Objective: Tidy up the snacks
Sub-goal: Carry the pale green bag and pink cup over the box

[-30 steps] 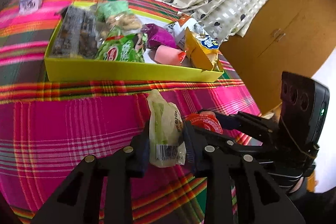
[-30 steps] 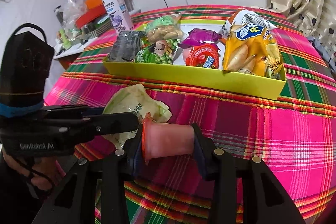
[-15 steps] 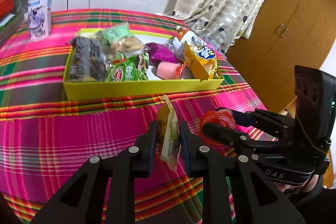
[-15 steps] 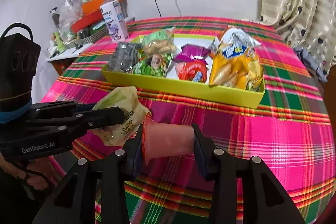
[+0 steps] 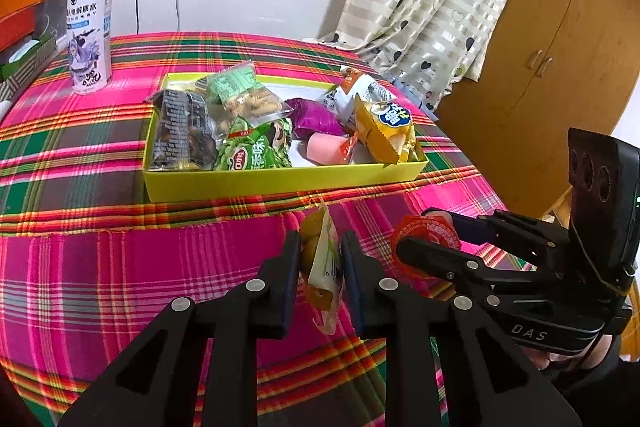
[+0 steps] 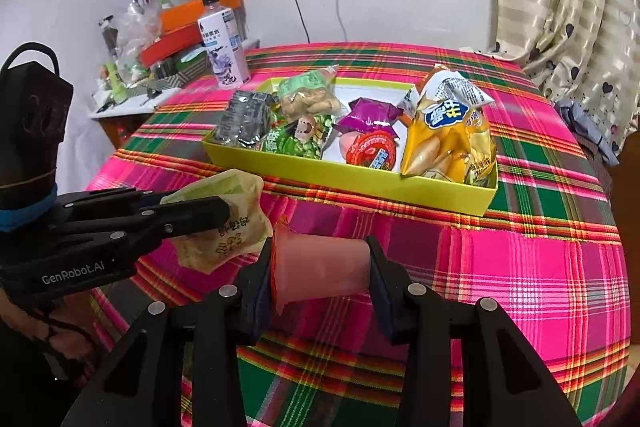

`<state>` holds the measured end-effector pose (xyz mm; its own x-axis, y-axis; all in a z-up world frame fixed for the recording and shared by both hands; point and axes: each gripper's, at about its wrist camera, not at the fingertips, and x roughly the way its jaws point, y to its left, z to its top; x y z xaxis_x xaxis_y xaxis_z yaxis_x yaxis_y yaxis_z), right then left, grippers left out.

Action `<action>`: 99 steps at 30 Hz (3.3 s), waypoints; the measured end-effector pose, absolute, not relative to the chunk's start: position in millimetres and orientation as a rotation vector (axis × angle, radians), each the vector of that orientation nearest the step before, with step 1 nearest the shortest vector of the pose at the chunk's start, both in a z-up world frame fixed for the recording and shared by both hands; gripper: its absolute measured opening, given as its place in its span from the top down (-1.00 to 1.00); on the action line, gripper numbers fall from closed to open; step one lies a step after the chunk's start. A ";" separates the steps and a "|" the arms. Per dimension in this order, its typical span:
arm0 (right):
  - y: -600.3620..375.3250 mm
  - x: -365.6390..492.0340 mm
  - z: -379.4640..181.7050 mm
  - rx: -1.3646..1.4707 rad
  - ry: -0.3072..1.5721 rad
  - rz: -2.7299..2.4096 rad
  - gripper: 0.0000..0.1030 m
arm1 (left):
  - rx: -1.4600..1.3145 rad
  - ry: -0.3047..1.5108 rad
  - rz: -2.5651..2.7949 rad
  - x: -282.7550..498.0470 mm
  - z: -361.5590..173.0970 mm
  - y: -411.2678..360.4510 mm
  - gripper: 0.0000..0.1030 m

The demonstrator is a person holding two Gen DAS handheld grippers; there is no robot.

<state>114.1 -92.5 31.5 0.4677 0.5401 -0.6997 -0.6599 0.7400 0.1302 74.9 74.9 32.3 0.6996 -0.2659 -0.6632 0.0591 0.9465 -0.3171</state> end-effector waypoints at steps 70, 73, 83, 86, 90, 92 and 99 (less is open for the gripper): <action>-54.0 185.5 65.1 -0.180 0.708 0.719 0.22 | -0.229 0.676 -0.078 140.7 67.4 109.9 0.58; -47.1 195.2 64.9 -0.181 0.711 0.716 0.22 | -0.233 0.675 -0.075 148.5 65.3 113.7 0.58; -27.8 233.2 57.6 -0.173 0.745 0.683 0.22 | -0.256 0.678 -0.068 168.1 58.6 127.9 0.58; -22.3 244.1 54.5 -0.170 0.761 0.671 0.22 | -0.264 0.675 -0.077 172.8 57.8 130.3 0.58; -14.1 254.7 51.4 -0.170 0.773 0.661 0.22 | -0.265 0.664 -0.086 176.8 58.8 132.1 0.58; -9.3 260.0 50.4 -0.175 0.777 0.657 0.22 | -0.267 0.658 -0.090 179.0 59.5 134.2 0.58; -0.8 278.0 43.4 -0.161 0.816 0.653 0.18 | -0.277 0.652 -0.083 185.4 60.0 140.7 0.58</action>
